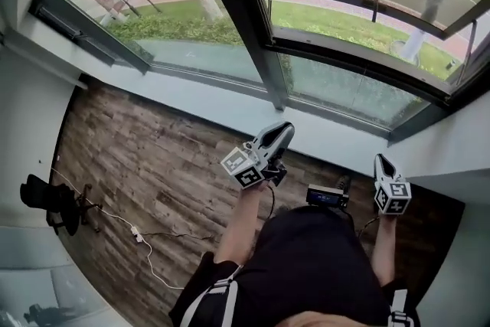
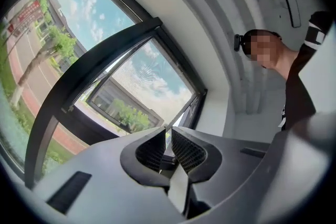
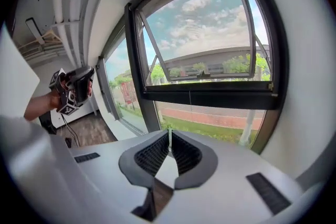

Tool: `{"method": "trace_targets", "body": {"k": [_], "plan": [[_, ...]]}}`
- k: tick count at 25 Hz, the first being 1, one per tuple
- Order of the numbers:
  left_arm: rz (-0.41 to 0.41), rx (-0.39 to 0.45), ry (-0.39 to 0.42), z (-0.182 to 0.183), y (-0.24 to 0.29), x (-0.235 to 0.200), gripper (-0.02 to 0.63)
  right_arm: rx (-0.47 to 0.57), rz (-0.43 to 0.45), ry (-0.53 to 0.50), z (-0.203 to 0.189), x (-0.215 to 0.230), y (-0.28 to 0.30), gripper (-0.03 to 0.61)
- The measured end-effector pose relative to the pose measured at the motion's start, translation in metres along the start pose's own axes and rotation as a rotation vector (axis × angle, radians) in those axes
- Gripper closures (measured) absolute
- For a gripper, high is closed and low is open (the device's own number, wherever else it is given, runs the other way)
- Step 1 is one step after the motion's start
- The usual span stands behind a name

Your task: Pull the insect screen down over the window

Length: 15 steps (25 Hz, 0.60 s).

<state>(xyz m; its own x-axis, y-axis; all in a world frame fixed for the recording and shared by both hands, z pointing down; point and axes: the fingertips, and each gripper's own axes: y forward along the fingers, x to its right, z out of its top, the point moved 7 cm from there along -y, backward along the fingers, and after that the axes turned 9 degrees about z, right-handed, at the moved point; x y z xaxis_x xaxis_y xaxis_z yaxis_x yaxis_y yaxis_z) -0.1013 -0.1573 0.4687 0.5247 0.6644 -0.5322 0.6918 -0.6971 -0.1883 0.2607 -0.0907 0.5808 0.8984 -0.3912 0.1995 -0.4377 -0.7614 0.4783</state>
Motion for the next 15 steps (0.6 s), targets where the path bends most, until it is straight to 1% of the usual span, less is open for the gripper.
{"method": "trace_targets", "body": {"k": [3,5,7,8,11,13,15], "plan": [[-0.036,0.038,-0.031,0.011,-0.053,-0.011,0.574,0.062,0.036,0.085,-0.013,-0.066,-0.003,0.555],[-0.046,0.063,-0.089,0.011,-0.085,-0.015,0.574,0.062,0.045,0.115,-0.023,-0.101,-0.016,0.557],[-0.059,0.088,-0.145,0.007,-0.111,-0.008,0.574,0.045,0.019,0.124,-0.028,-0.120,-0.045,0.557],[-0.064,0.103,-0.159,0.006,-0.123,-0.001,0.574,0.045,0.004,0.121,-0.027,-0.126,-0.062,0.557],[-0.054,0.154,-0.149,0.015,-0.159,0.017,0.574,0.098,-0.016,0.106,-0.013,-0.138,-0.099,0.558],[-0.049,0.184,-0.125,0.027,-0.174,0.024,0.574,0.156,-0.010,0.117,-0.006,-0.146,-0.109,0.560],[-0.063,0.204,-0.087,0.040,-0.178,0.030,0.574,0.216,0.000,0.131,0.000,-0.150,-0.110,0.560]]}}
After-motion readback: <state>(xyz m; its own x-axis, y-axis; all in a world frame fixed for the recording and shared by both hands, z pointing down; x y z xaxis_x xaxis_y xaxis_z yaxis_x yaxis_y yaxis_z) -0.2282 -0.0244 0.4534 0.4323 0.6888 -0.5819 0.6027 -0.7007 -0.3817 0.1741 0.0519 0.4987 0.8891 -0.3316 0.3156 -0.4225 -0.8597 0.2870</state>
